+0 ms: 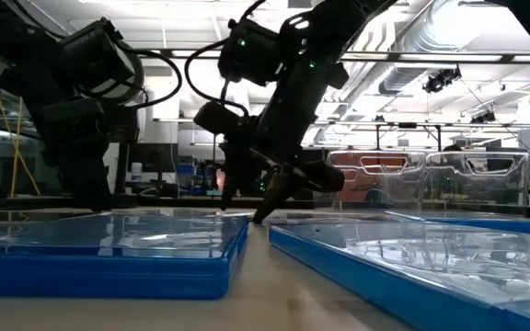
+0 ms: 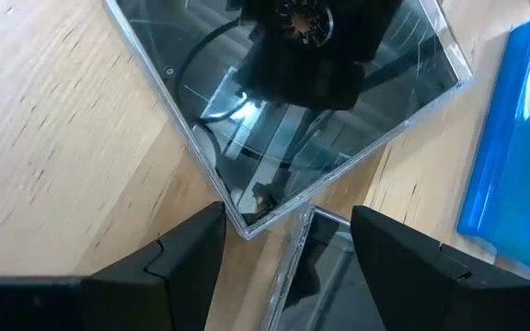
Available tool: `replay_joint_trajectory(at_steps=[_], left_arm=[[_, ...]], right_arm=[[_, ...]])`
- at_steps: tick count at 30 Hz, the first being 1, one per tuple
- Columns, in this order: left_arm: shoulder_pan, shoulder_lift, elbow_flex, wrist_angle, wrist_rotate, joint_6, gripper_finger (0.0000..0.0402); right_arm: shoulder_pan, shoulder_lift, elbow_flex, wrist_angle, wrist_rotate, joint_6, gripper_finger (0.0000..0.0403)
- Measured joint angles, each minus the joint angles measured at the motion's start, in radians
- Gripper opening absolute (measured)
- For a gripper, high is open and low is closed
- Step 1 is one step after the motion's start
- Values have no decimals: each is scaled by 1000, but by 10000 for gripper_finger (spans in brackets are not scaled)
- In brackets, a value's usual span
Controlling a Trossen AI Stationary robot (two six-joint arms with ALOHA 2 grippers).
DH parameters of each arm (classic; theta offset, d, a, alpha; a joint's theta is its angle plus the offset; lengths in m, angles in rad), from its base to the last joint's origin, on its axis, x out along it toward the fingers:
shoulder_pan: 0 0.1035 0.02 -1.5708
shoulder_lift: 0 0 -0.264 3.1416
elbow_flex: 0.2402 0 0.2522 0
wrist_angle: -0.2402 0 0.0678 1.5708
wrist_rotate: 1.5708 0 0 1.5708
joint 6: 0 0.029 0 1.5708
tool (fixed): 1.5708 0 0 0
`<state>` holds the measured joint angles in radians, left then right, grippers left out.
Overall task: Pick & place jewel cases by type
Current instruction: Put the top black CD case into the right transparent bin
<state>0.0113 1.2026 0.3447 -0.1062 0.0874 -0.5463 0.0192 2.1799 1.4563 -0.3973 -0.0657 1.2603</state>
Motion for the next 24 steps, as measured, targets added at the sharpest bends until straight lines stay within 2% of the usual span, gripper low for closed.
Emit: replay_joint_trajectory(at_steps=[6,12,24], left_arm=[[1,0,0,0,3,39,236],[0,0,0,0,-40,76,236],[1,1,-2,40,-72,126,236]], right_arm=[[22,1,0,12,101,139,199],[38,2,0,20,192,230,199],[27,3,0,73,229,263,199]])
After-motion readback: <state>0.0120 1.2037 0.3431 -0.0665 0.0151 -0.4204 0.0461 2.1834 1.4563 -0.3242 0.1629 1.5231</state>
